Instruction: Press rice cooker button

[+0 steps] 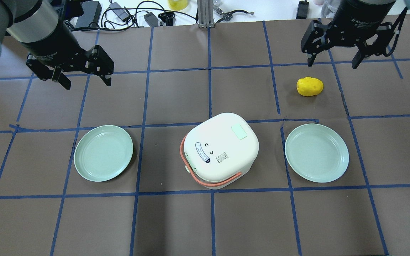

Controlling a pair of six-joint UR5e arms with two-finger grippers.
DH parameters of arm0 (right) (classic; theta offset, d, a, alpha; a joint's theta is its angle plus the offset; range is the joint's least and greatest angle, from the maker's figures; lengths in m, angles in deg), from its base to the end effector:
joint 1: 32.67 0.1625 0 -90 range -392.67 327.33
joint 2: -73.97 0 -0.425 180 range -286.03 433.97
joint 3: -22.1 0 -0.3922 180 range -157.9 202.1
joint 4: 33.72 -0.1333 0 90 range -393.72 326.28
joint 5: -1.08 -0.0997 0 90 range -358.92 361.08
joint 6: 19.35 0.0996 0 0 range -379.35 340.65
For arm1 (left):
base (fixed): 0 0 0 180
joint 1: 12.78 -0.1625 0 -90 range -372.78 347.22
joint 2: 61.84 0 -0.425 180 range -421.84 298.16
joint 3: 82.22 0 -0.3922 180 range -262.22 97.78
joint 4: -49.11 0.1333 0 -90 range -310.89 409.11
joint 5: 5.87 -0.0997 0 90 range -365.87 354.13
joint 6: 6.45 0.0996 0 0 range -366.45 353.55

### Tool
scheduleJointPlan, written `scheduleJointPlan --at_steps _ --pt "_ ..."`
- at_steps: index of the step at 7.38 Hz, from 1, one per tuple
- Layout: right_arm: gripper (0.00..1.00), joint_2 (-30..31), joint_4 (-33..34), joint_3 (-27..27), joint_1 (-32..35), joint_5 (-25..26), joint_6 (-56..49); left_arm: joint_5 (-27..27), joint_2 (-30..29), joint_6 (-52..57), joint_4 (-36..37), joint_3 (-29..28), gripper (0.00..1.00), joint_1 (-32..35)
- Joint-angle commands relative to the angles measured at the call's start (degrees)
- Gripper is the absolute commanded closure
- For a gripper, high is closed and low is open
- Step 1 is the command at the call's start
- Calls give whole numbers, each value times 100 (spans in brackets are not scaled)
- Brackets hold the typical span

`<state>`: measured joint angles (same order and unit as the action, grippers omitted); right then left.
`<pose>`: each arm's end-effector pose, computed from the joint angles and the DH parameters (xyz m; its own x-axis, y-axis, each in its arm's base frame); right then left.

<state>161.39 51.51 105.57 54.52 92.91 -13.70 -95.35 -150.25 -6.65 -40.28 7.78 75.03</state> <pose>0.1050 -0.5144 0.5131 -0.9886 0.1466 0.0332 0.1471 0.9891 0.0111 -0.1156 -0.4885 0.5025 -0.9991 -0.0413 0.0092 -0.0417 0.9984 -0.0384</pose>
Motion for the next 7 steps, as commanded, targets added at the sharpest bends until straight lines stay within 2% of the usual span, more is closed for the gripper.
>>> scheduleJointPlan --at_steps 1,7 --pt "0 -6 -15 20 0 46 -2 0 0 3 0 0 0 0" --pt "0 -41 90 64 9 -33 7 0 0 3 0 0 0 0"
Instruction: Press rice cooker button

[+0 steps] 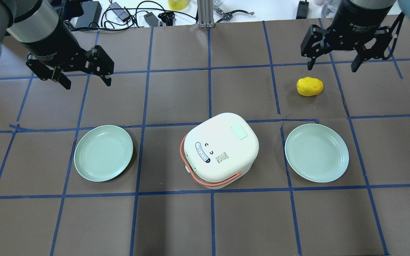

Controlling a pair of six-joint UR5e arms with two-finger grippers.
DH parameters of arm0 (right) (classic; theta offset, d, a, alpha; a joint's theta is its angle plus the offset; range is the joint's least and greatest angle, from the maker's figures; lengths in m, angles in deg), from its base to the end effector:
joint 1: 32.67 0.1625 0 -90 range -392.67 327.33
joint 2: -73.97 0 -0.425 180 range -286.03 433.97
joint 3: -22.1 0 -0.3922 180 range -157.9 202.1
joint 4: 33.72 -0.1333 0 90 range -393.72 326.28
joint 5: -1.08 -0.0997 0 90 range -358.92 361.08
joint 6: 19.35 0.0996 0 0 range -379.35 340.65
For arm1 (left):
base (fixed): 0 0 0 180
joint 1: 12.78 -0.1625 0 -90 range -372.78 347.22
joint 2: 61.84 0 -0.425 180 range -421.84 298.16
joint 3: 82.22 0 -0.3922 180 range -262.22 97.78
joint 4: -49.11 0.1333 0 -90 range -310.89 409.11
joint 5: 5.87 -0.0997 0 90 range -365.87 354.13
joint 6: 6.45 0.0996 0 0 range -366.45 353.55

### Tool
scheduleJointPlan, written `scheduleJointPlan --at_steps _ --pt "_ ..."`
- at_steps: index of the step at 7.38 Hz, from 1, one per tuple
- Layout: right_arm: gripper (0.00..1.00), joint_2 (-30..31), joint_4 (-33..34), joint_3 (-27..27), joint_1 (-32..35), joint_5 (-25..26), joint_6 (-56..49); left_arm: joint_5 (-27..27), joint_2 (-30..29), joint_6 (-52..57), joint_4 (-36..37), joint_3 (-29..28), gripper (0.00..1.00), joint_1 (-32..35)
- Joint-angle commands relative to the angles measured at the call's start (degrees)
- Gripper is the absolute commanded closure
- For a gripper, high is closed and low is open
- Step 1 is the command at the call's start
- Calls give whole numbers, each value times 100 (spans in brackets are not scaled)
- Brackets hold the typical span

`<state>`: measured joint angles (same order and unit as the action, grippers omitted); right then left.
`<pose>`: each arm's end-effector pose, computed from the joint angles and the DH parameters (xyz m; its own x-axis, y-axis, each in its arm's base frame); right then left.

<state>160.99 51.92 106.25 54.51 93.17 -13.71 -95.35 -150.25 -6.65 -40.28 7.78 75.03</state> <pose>0.1044 -0.5166 0.5045 -0.9885 0.1461 0.0388 0.1470 0.9889 0.0223 -0.1156 -0.4885 0.5025 -0.9991 -0.0413 0.0092 -0.0417 0.9984 -0.0384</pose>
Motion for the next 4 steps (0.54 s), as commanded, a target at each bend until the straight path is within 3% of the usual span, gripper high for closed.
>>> scheduleJointPlan --at_steps 1,3,4 --pt "16 -1 74 4 96 -85 7 0 0 2 0 0 0 0" --pt "88 -36 75 4 674 -94 86 0 0 2 0 0 0 0" --pt "100 -53 49 13 904 -181 87 0 0 2 0 0 0 0"
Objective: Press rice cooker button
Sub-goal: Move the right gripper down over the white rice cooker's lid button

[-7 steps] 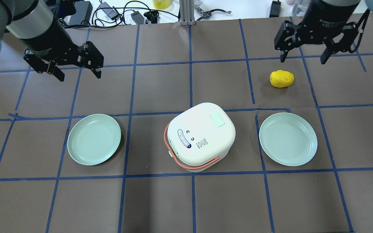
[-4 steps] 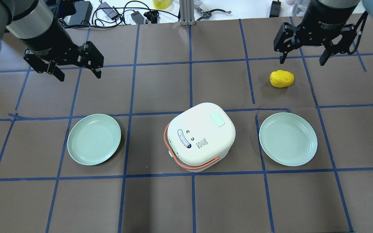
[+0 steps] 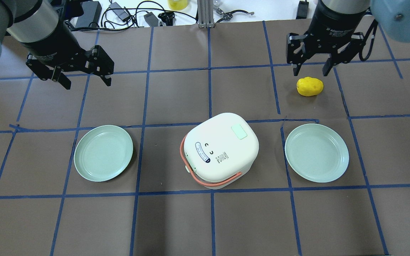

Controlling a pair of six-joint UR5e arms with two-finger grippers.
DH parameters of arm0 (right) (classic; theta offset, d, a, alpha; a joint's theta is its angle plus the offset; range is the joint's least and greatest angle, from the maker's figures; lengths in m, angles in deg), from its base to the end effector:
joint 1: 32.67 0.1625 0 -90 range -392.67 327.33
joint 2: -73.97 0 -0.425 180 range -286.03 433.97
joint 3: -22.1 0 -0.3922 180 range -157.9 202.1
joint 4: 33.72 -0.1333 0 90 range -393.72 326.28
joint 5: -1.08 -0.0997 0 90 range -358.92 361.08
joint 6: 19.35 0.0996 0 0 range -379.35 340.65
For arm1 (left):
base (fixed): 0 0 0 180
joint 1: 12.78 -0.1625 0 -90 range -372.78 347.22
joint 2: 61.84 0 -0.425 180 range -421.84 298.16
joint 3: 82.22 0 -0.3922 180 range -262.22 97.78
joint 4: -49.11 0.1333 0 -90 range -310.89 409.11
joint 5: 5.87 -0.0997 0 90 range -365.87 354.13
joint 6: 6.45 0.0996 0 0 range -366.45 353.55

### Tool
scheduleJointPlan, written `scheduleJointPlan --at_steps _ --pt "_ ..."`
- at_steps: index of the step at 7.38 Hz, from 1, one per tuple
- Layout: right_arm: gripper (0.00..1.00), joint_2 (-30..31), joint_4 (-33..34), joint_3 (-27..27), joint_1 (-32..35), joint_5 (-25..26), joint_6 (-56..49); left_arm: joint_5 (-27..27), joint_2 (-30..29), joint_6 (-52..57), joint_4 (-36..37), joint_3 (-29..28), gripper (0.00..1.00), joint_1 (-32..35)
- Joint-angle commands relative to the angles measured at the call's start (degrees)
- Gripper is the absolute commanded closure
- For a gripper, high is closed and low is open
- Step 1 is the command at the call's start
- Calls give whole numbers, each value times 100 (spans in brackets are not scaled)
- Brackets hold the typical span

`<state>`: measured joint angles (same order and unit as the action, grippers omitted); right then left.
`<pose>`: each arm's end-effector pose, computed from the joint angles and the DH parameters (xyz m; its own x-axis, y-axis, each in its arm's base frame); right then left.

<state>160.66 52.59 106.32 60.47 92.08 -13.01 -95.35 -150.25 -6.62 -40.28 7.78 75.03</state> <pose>0.1595 -0.5060 0.5020 -0.9983 0.0554 0.0197 0.0558 0.9983 0.0192 -0.1156 -0.4885 0.5025 -0.9991 -0.0408 0.0092 -0.0411 0.9984 -0.0384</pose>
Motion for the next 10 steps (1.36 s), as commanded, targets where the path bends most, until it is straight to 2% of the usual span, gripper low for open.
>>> scheduleJointPlan --at_steps 1,3,5,7,10 --pt "100 -64 -53 93 440 -343 25 0 0 0 0 0 0 0" --pt "100 -91 42 540 634 -643 26 0 0 -9 0 0 0 0" --pt "100 -231 506 901 880 -742 52 0 0 0 0 0 0 0" --pt "100 -407 824 1043 1126 -742 280 0 0 0 0 0 0 0" --pt "100 -600 851 1052 1145 -750 280 0 0 0 0 0 0 0"
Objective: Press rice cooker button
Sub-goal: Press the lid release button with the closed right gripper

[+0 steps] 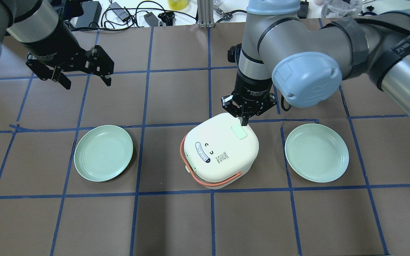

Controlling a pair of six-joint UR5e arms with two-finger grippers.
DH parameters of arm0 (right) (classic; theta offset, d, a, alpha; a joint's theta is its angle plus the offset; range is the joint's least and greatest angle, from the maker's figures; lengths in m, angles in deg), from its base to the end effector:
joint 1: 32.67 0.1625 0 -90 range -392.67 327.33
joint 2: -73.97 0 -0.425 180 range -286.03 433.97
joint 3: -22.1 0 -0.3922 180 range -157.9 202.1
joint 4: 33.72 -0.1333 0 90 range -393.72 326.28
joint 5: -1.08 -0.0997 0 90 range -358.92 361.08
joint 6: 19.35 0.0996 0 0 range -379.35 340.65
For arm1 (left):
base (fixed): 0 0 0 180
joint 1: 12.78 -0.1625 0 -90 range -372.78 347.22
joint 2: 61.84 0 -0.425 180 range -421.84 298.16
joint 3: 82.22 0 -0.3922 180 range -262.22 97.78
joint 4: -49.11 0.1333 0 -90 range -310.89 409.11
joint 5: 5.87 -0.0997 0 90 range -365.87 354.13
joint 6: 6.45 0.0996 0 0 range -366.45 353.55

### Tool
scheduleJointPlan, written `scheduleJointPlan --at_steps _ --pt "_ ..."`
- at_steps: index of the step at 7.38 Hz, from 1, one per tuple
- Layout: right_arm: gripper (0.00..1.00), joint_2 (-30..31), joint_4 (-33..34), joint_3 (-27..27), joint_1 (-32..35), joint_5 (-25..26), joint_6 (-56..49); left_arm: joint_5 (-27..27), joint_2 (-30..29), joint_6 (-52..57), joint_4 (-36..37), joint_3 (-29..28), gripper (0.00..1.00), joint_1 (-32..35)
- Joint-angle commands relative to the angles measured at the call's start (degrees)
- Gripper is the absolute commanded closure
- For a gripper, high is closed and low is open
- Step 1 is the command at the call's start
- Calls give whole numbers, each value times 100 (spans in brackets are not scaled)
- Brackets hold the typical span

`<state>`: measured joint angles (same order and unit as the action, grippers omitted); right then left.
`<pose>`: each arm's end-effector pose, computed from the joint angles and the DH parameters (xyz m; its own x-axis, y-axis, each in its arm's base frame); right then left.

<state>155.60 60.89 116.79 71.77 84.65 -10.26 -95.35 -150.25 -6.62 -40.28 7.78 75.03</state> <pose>0.2716 -0.4753 0.3818 -0.9933 -0.0776 -0.0862 -0.0909 0.9825 0.1626 -0.1156 -0.4885 0.5025 -0.9991 -0.0408 0.0092 -0.0411 0.9984 -0.0384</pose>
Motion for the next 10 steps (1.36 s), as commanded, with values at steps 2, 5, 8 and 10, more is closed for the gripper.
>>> scheduleJointPlan --at_steps 2,5,8,10 --pt "100 -157 39 6 15 -7 5 0 0 -9 0 0 0 0" --pt "100 -192 57 49 15 -7 -3 0 0 0 0 0 0 0" --pt "100 -210 294 243 15 2 5 0 0 0 0 0 0 0" --pt "100 -183 268 121 15 2 110 0 0 0 0 0 0 0"
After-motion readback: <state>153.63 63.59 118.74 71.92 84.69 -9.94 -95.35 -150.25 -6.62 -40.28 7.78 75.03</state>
